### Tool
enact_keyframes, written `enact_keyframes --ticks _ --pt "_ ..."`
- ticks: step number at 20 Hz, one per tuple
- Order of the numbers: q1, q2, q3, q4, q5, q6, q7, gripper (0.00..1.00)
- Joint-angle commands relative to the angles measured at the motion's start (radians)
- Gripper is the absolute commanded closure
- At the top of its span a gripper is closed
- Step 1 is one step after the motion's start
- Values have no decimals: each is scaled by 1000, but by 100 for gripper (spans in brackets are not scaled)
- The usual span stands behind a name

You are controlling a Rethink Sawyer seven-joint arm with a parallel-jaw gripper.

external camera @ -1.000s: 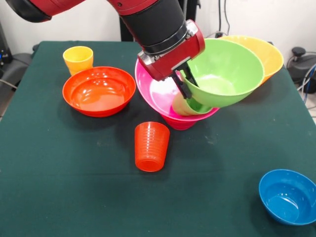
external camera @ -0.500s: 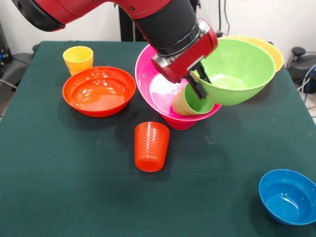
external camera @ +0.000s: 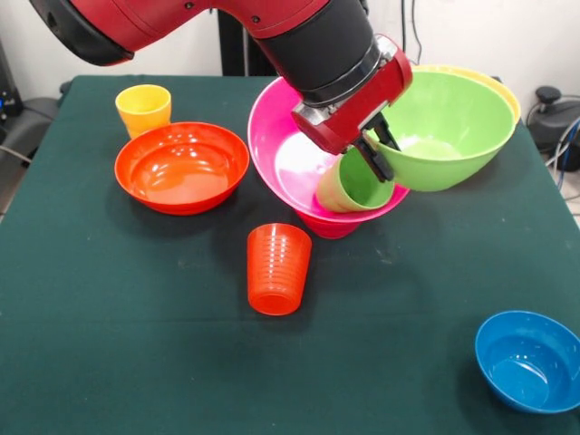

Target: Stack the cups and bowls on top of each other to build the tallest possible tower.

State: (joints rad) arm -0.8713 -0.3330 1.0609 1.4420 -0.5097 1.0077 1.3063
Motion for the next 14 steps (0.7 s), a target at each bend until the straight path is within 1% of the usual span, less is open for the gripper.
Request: enact_keyframes --ticks 1,2,5,8,10,11,14 --pt "44 -29 -98 -87 -34 125 -165 100" --pt "56 -35 -114 -100 -35 145 -149 100" --pt "71 -27 -126 -130 -33 163 -150 100" --pt "74 -25 -132 -143 -35 165 -158 100" --pt "80 -32 -148 -151 -39 175 -135 100" --pt "77 -33 -146 -149 -41 154 -126 100" --pt "78 -36 -152 -153 -43 151 -128 100"
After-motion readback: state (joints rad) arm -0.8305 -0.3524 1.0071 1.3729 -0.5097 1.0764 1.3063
